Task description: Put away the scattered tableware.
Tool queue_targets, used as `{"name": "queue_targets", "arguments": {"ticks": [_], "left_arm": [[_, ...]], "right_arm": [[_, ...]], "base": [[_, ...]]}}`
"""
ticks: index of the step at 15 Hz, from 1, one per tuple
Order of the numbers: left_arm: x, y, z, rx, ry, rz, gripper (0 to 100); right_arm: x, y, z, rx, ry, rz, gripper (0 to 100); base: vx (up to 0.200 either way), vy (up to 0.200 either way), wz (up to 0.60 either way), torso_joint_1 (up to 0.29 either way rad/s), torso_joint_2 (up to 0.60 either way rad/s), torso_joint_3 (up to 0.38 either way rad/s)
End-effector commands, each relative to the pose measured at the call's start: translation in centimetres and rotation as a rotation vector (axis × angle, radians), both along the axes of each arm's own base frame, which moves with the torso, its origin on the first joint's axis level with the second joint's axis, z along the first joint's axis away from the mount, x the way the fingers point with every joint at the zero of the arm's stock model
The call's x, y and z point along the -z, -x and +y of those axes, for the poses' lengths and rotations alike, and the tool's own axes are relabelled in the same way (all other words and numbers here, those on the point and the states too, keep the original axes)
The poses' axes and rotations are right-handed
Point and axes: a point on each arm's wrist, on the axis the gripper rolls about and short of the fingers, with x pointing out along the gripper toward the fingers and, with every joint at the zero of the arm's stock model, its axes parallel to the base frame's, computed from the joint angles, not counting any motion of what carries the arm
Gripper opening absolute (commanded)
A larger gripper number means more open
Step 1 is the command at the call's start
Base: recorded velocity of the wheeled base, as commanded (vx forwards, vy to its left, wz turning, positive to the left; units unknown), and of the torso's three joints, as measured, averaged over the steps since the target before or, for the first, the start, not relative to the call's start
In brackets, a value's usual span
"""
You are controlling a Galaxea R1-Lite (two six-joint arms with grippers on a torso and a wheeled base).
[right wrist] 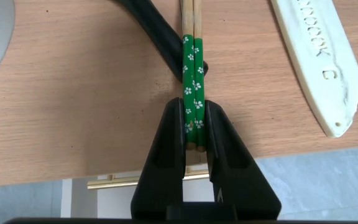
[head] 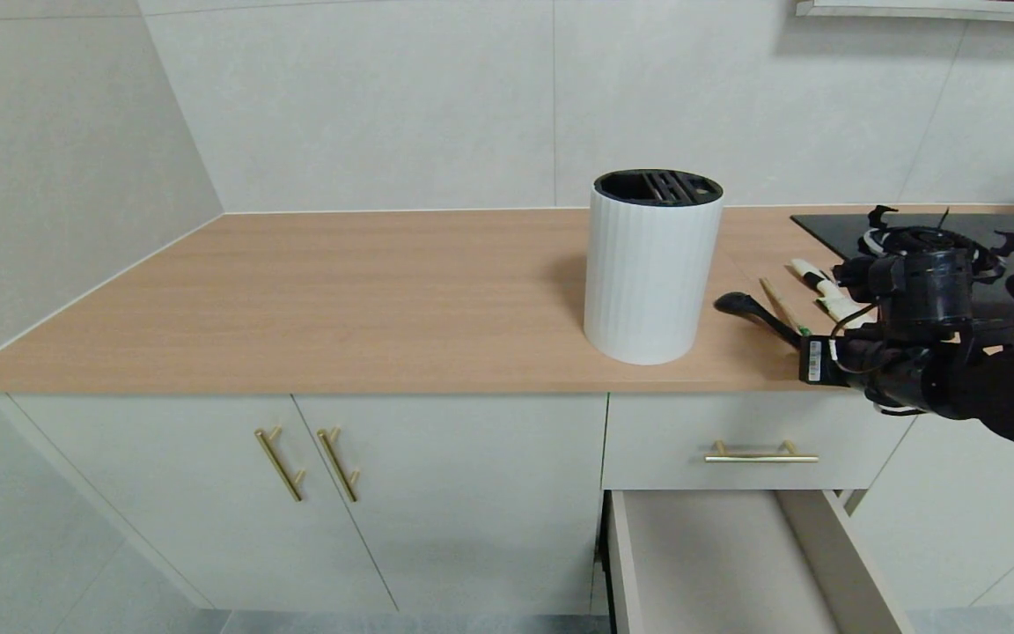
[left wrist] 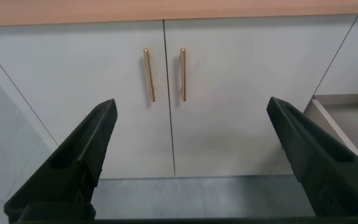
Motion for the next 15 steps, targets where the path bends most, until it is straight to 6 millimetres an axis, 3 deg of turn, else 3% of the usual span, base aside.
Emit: {"name": "queue_targets", "arguments": {"ticks": [1, 5, 8, 10, 13, 15], "left_arm": [[0.0, 0.0, 0.0, 0.000, 0.000, 0.000, 100], [0.0, 0.0, 0.0, 0.000, 0.000, 0.000, 100], [0.0, 0.0, 0.0, 0.000, 0.000, 0.000, 100], [0.0, 0.0, 0.0, 0.000, 0.000, 0.000, 100], [0.0, 0.0, 0.0, 0.000, 0.000, 0.000, 100], [0.0, 0.0, 0.0, 0.000, 0.000, 0.000, 100]], "right_arm": [[-0.8, 0.5, -0.1, 0.000, -0.004, -0.020, 0], [-2.7, 2.5, -0.3, -0.008, -0.012, -0.059, 0], [-5.7, 6.4, -1.0, -0.014, -0.019, -0.057, 0], [-8.2, 10.2, -1.2, -0.030, -0.050, -0.082, 0], [-9.9, 16.3, -1.5, -0.110, -0.068, -0.046, 0], [-10.1, 18.7, -2.1, -0.183, -0.105, -0.055, 0]], "base": [[0.000, 0.000, 0.00, 0.000, 0.00, 0.000], [0.000, 0.000, 0.00, 0.000, 0.00, 0.000], [0.000, 0.000, 0.00, 0.000, 0.00, 0.000], [0.000, 0.000, 0.00, 0.000, 0.00, 0.000], [0.000, 0.000, 0.00, 0.000, 0.00, 0.000], [0.000, 0.000, 0.00, 0.000, 0.00, 0.000]]}}
